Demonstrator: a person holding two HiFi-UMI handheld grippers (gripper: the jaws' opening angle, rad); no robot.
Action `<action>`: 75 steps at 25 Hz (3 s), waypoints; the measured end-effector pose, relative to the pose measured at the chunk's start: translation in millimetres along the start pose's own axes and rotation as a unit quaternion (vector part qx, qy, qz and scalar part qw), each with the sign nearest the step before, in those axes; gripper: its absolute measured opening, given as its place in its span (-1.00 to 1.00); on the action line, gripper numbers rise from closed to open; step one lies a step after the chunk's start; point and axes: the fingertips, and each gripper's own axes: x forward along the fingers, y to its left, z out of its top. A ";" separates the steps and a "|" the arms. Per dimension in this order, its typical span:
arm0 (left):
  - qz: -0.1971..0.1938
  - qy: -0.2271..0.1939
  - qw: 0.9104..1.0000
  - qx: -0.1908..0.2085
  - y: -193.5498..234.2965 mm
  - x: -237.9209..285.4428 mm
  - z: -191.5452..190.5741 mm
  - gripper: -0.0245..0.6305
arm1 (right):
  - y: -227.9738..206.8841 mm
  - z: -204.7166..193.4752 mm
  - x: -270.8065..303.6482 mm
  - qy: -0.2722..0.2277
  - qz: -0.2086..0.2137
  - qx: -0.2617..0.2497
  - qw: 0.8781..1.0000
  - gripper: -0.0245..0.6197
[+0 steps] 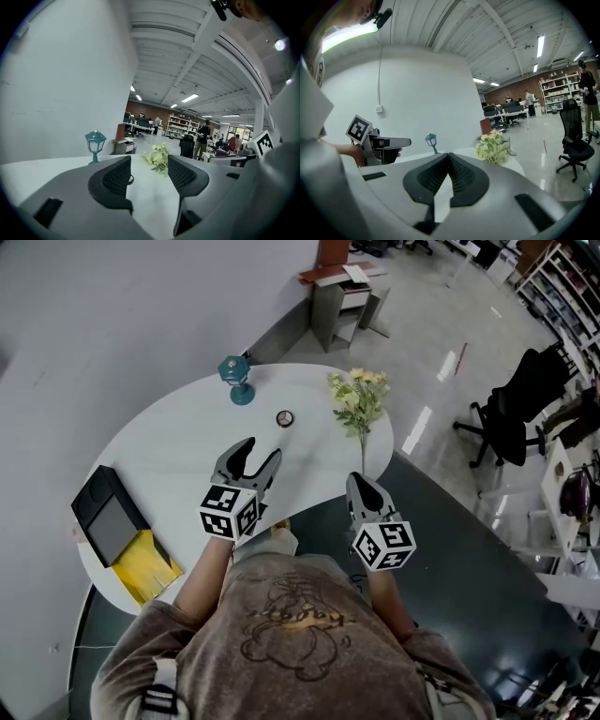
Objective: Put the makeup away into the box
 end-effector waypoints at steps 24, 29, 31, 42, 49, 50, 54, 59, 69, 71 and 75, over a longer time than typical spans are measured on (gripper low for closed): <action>-0.013 0.097 0.994 0.047 32.1 106.8 -40.1 0.24 | -16.4 -13.9 0.1 0.028 -0.019 0.016 0.999 -0.91; -0.017 0.121 0.991 0.054 41.3 134.0 -61.8 0.23 | -24.2 -17.6 0.6 0.035 -0.031 0.021 0.999 -0.91; -0.013 0.131 0.989 0.068 47.1 144.5 -70.9 0.23 | -27.4 -19.7 1.7 0.038 -0.035 0.022 0.998 -0.91; -0.003 0.187 0.978 0.092 68.9 188.5 -116.2 0.21 | -51.8 -31.3 -2.6 0.056 -0.071 0.035 0.995 -0.91; 0.006 0.211 0.973 0.094 77.9 200.4 -136.8 0.06 | -58.2 -39.6 -4.9 0.065 -0.082 0.043 0.994 -0.91; 0.007 0.213 0.972 0.095 79.0 201.9 -139.0 0.04 | -58.6 -40.6 -4.8 0.066 -0.082 0.044 0.993 -0.91; 0.008 0.217 0.971 0.097 80.9 204.0 -140.5 0.02 | -59.9 -41.0 -6.4 0.069 -0.085 0.046 0.993 -0.91; 0.017 0.230 0.968 0.094 86.6 205.0 -146.4 -0.05 | -59.1 -42.9 -4.7 0.071 -0.086 0.049 0.993 -0.91; 0.032 0.234 0.966 0.100 93.9 204.7 -148.4 -0.20 | -58.8 -45.3 -5.6 0.072 -0.089 0.052 0.992 -0.91; 0.032 0.235 0.966 0.099 93.1 203.9 -149.0 -0.20 | -58.3 -45.4 -7.5 0.071 -0.090 0.052 0.992 -0.91; 0.031 0.233 0.967 0.100 91.4 203.4 -146.6 -0.21 | -56.7 -43.5 -11.2 0.069 -0.093 0.053 0.992 -0.91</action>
